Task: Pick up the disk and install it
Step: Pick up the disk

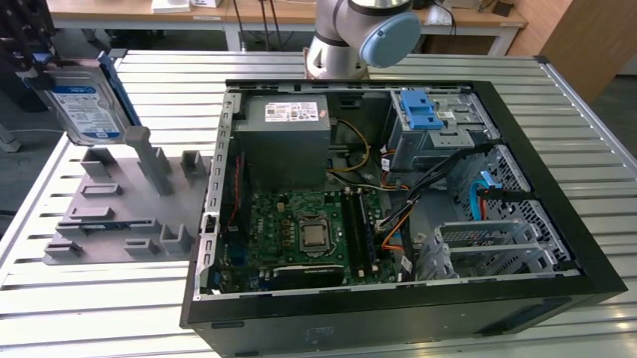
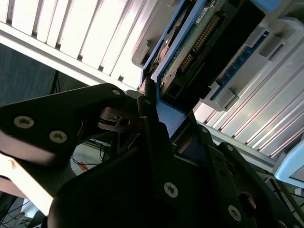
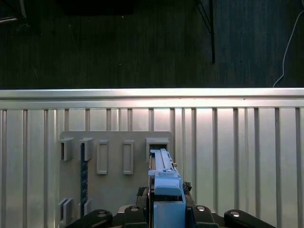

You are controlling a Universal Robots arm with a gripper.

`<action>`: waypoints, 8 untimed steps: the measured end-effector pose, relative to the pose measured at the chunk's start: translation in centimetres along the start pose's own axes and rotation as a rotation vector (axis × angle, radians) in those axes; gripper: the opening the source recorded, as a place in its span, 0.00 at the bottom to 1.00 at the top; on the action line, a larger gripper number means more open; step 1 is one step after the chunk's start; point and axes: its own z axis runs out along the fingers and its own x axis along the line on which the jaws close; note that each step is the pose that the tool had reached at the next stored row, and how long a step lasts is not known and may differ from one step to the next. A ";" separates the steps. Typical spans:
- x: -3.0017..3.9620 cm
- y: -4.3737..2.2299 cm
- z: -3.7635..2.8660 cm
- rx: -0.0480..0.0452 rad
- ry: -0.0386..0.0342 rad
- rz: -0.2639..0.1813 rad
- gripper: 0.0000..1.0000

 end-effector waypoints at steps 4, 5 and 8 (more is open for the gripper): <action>0.00 0.01 -0.26 0.0001 -0.0001 0.000 0.36; 0.00 0.00 -0.33 0.0000 0.0000 0.000 0.36; 0.00 0.01 -0.55 0.0001 0.0000 0.000 0.36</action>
